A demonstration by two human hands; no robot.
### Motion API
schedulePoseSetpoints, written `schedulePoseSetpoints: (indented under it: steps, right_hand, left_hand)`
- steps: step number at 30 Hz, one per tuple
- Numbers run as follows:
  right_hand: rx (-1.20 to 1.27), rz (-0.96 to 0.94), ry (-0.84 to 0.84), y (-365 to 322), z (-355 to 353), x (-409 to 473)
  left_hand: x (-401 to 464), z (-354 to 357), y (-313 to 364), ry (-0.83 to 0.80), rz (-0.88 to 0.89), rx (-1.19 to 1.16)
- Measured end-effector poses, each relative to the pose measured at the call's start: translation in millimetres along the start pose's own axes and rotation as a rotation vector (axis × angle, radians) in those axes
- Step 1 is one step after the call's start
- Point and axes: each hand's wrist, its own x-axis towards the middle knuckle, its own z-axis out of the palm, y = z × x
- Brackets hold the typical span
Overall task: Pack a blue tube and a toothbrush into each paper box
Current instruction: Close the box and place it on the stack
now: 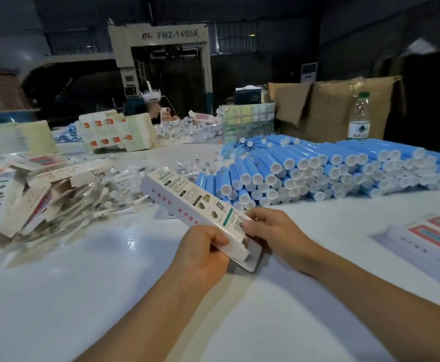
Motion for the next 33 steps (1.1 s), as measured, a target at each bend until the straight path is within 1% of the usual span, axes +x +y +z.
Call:
schedulePoseSetpoints:
  steps: [3,5,6,7,9,10,11,12,13,14,15,16,17,18,20,22,24,26,29,31,33]
  right_hand:
    - [0.026,0.034,0.029,0,-2,0]
    - [0.125,0.073,0.060,-1,-4,1]
    - [0.196,0.100,0.101,-3,-6,2]
    - [0.236,0.118,0.158,-4,-9,2]
    - [0.221,0.127,0.260,-3,-15,5]
    - [0.207,0.131,0.285,-1,-18,6]
    - [0.191,0.134,0.292,0,-19,5]
    - [0.170,0.131,0.285,0,-19,4]
    - [0.142,0.120,0.267,-1,-18,3]
    - [0.108,0.105,0.246,-1,-18,2]
    - [0.085,0.088,0.224,0,-17,2]
    - [0.072,0.073,0.204,-1,-16,2]
    - [0.063,0.064,0.189,0,-15,2]
    - [0.047,0.062,0.175,0,-15,2]
    - [0.016,0.058,0.150,0,-16,2]
    - [0.001,0.049,0.117,1,-17,3]
    - [-0.009,0.055,0.068,2,-16,3]
    - [-0.064,0.069,0.033,3,-15,2]
    - [-0.128,0.043,0.066,4,-12,2]
    - [-0.179,0.007,0.114,5,-11,3]
    - [-0.290,-0.054,0.186,5,-13,2]
  left_hand:
    - [4,0,-1,0.028,0.029,0.032]
    - [5,-2,2,0.073,0.041,0.043]
    - [6,-3,5,0.106,0.061,0.073]
    - [7,-4,9,0.137,0.112,0.130]
    - [10,-11,20,0.218,0.319,0.315]
    - [9,-15,26,0.276,0.467,0.464]
    - [8,-18,31,0.305,0.646,0.670]
    - [8,-21,34,0.281,0.843,0.942]
    - [8,-24,35,0.208,1.012,1.268]
    - [8,-24,33,0.110,1.077,1.603]
    - [9,-25,30,0.015,1.038,1.908]
    - [12,-25,26,-0.045,0.936,2.155]
    - [15,-25,22,-0.077,0.837,2.328]
    - [17,-24,20,-0.095,0.777,2.425]
    - [21,-21,21,-0.125,0.735,2.504]
    - [22,-20,26,-0.165,0.733,2.544]
    - [21,-22,29,-0.194,0.726,2.543]
    - [17,-29,29,-0.188,0.742,2.489]
    - [16,-41,29,-0.132,0.806,2.373]
    - [18,-45,30,-0.126,0.824,2.368]
    - [19,-46,30,-0.136,0.806,2.382]
